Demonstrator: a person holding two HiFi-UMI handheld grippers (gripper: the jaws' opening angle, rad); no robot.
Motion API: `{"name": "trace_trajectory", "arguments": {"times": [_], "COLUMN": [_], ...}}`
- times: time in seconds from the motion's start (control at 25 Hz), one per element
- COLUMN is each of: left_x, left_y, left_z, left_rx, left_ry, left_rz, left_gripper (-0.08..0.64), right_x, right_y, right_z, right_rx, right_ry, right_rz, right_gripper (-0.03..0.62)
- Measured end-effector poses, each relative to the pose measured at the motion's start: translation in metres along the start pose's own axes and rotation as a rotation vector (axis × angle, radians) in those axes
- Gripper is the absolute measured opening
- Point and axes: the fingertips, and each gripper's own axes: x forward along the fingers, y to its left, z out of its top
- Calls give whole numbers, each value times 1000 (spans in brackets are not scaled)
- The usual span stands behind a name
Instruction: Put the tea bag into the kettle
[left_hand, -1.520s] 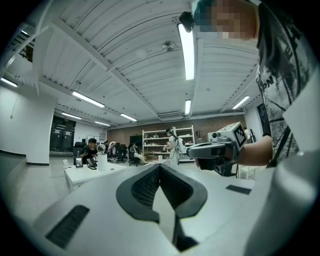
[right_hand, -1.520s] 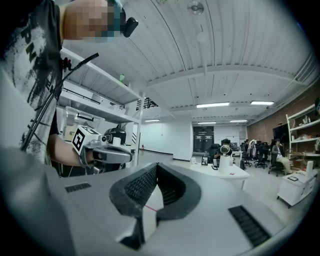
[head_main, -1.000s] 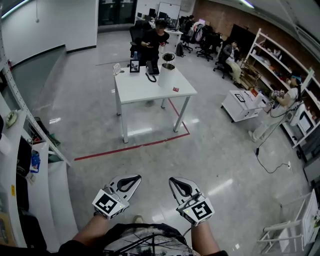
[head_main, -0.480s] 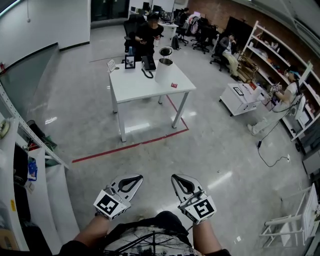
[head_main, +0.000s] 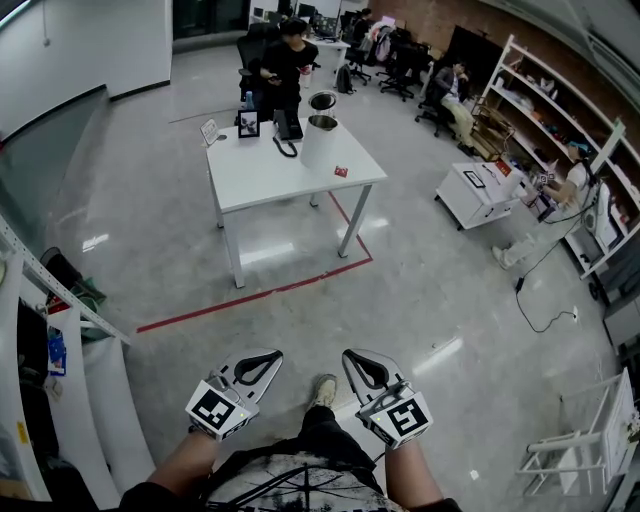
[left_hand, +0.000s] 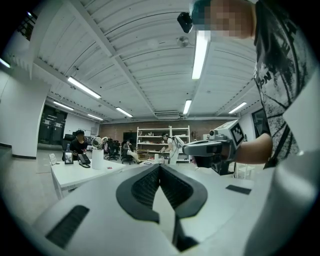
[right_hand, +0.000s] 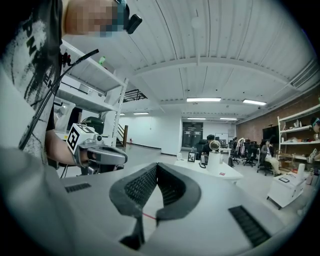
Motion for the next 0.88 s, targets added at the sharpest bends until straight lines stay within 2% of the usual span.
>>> {"name": "trace_trajectory", "arguments": {"times": [0.2, 0.36, 0.64, 0.88], "left_x": [36, 72, 159, 221], "left_y": [14, 39, 80, 111], "left_z": [1, -5, 33, 36], "left_rx": [55, 33, 67, 61], "left_ry": [29, 57, 9, 15], "left_rz": [-7, 25, 43, 88], "left_gripper": [8, 9, 8, 8], "right_x": [18, 42, 79, 97], "right_y": [-47, -88, -168, -235], "right_z": [-3, -7, -8, -14], "right_rx": [9, 11, -7, -6], "right_ry": [-14, -14, -5, -2], "right_rz": [-7, 27, 96, 129], "right_gripper": [11, 11, 11, 11]}}
